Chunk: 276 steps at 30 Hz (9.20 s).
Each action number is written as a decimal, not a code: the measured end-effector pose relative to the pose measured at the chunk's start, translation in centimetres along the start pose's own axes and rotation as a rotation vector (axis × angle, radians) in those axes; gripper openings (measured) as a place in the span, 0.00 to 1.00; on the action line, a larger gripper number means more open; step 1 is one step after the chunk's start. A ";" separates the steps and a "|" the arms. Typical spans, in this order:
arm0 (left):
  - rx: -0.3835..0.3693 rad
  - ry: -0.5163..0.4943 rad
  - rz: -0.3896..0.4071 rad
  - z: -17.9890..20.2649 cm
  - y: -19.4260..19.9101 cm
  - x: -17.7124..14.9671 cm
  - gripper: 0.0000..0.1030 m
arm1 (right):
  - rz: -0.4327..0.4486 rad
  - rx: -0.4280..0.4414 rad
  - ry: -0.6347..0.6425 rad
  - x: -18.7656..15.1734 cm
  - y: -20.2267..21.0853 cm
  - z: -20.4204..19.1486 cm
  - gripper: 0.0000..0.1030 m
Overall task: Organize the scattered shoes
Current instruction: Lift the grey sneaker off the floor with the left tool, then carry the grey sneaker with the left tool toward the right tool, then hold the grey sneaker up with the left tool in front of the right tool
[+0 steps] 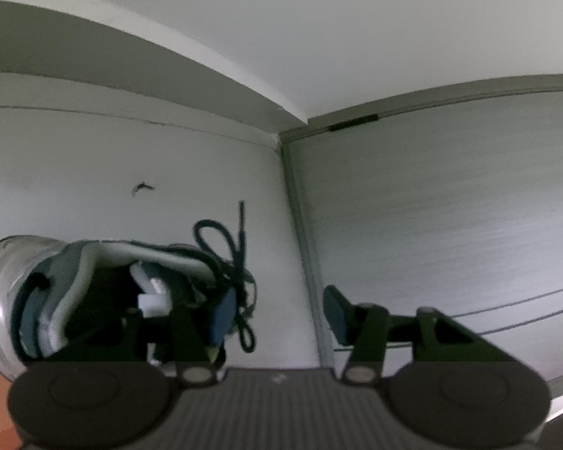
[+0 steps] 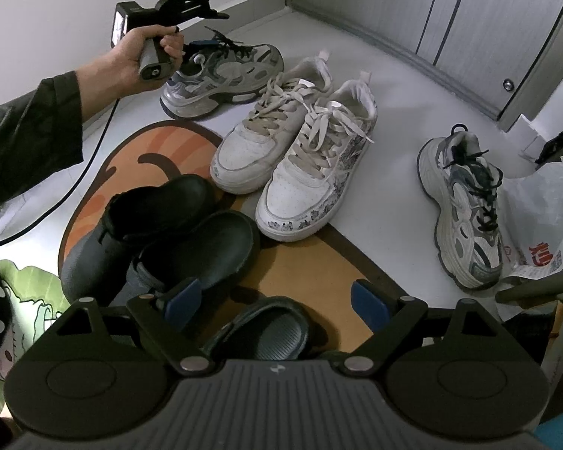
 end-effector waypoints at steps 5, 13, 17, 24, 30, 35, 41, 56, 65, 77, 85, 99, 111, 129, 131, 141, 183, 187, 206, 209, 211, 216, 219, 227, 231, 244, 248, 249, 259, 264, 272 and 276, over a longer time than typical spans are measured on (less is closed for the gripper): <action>0.085 -0.041 -0.002 0.5 -0.9 -0.1 0.46 | 0.005 0.013 -0.008 0.1 0.2 0.0 0.88; 0.314 -0.077 -0.038 1.1 -2.2 0.3 0.07 | 0.015 0.047 -0.045 0.5 1.3 0.0 0.88; 0.441 -0.126 -0.072 2.9 -3.8 0.5 0.12 | 0.031 0.096 -0.085 0.9 2.5 0.0 0.88; 0.645 -0.162 -0.181 6.0 -6.9 1.5 0.40 | 0.054 0.194 -0.177 1.6 4.7 0.4 0.88; 0.821 -0.161 -0.246 6.9 -9.5 2.8 0.47 | 0.035 0.292 -0.318 1.6 5.7 1.8 0.88; 0.898 -0.169 -0.332 6.9 -12.4 3.2 0.69 | 0.036 0.291 -0.390 1.1 5.8 3.2 0.88; 0.970 -0.063 -0.297 7.4 -11.7 3.5 0.53 | 0.013 0.353 -0.490 1.3 5.3 4.2 0.90; 0.980 0.043 -0.241 6.8 -9.4 2.6 0.62 | 0.001 0.438 -0.615 1.4 4.7 5.7 0.91; 0.856 0.218 -0.054 6.0 -6.1 2.5 0.41 | 0.006 0.499 -0.640 1.0 5.4 6.0 0.91; 0.739 0.112 -0.142 6.5 -1.2 2.1 0.12 | 0.008 0.498 -0.646 1.2 5.5 5.7 0.91; 0.538 0.031 -0.090 5.9 1.4 1.5 0.11 | 0.035 0.458 -0.608 1.7 6.1 5.4 0.91; 0.315 -0.087 -0.087 4.1 2.0 0.7 0.10 | 0.040 0.428 -0.525 1.8 6.1 3.6 0.91; 0.179 -0.199 -0.176 4.1 2.9 1.7 0.10 | 0.085 0.308 -0.399 1.7 7.5 2.2 0.91; -0.061 -0.138 -0.118 0.4 8.3 1.1 0.09 | 0.129 0.162 -0.237 1.2 6.9 -0.3 0.91; -0.061 -0.144 -0.125 0.4 9.2 1.0 0.09 | 0.134 0.155 -0.213 1.2 6.8 -0.7 0.91; -0.096 -0.181 -0.165 1.6 13.7 0.6 0.09 | 0.165 0.134 -0.078 0.9 5.2 -2.9 0.91; -0.330 -0.409 -0.532 5.5 33.8 -5.9 0.09 | 0.364 0.184 0.351 4.2 1.8 -15.6 0.98; -0.345 -0.407 -0.567 4.6 35.2 -6.3 0.09 | 0.349 0.216 0.446 5.0 1.3 -17.7 0.98; -0.325 -0.408 -0.596 1.8 37.5 -5.4 0.09 | 0.232 0.373 0.870 7.4 -1.7 -23.9 1.00; -0.333 -0.419 -0.613 1.9 37.3 -5.7 0.09 | 0.228 0.367 0.947 7.4 -2.3 -24.2 1.00; -0.343 -0.410 -0.617 2.0 37.3 -5.9 0.09 | 0.226 0.380 0.963 7.1 -2.4 -24.4 1.00; -0.366 -0.398 -0.629 2.4 37.0 -6.4 0.09 | 0.221 0.412 1.003 6.2 -2.5 -24.7 1.00; -0.365 -0.405 -0.641 2.6 36.8 -6.9 0.09 | 0.218 0.432 1.027 5.6 -2.6 -24.9 1.00; -0.348 -0.404 -0.645 2.9 36.2 -8.0 0.09 | 0.210 0.484 1.091 4.1 -2.9 -25.5 1.00; -0.333 -0.394 -0.617 3.0 35.6 -7.7 0.09 | 0.205 0.511 1.117 3.4 -3.0 -25.7 1.00; -0.260 -0.390 -0.542 2.5 35.3 -5.3 0.09 | 0.210 0.574 0.901 4.4 -2.2 -25.8 1.00; -0.240 -0.392 -0.513 2.0 35.5 -4.5 0.09 | 0.250 0.592 0.870 3.8 -2.3 -28.2 1.00; -0.238 -0.384 -0.502 1.7 35.6 -4.1 0.09 | 0.257 0.591 0.863 3.8 -2.5 -28.5 1.00; -0.155 -0.360 -0.435 -1.5 36.0 -0.7 0.09 | 0.287 0.623 0.629 4.6 -5.6 -32.7 1.00; -0.109 -0.352 -0.417 -3.1 36.1 0.8 0.09 | 0.277 0.638 0.574 5.0 -7.5 -34.9 1.00; -0.016 -0.342 -0.379 -6.3 35.6 3.0 0.09 | 0.229 0.641 0.538 5.4 -10.5 -38.8 1.00; 0.025 -0.326 -0.366 -8.2 35.4 3.5 0.09 | 0.192 0.646 0.496 4.9 -12.0 -40.1 1.00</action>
Point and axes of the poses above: each gripper's, at about its wrist camera, not at the fingertips, and y roughly against the way its jaws point, z to its right, x to its top, the point moved 3 cm from there along -y, roughly the way its jaws point, and after that the axes turned 7 degrees about -x, right-handed, at the moved point
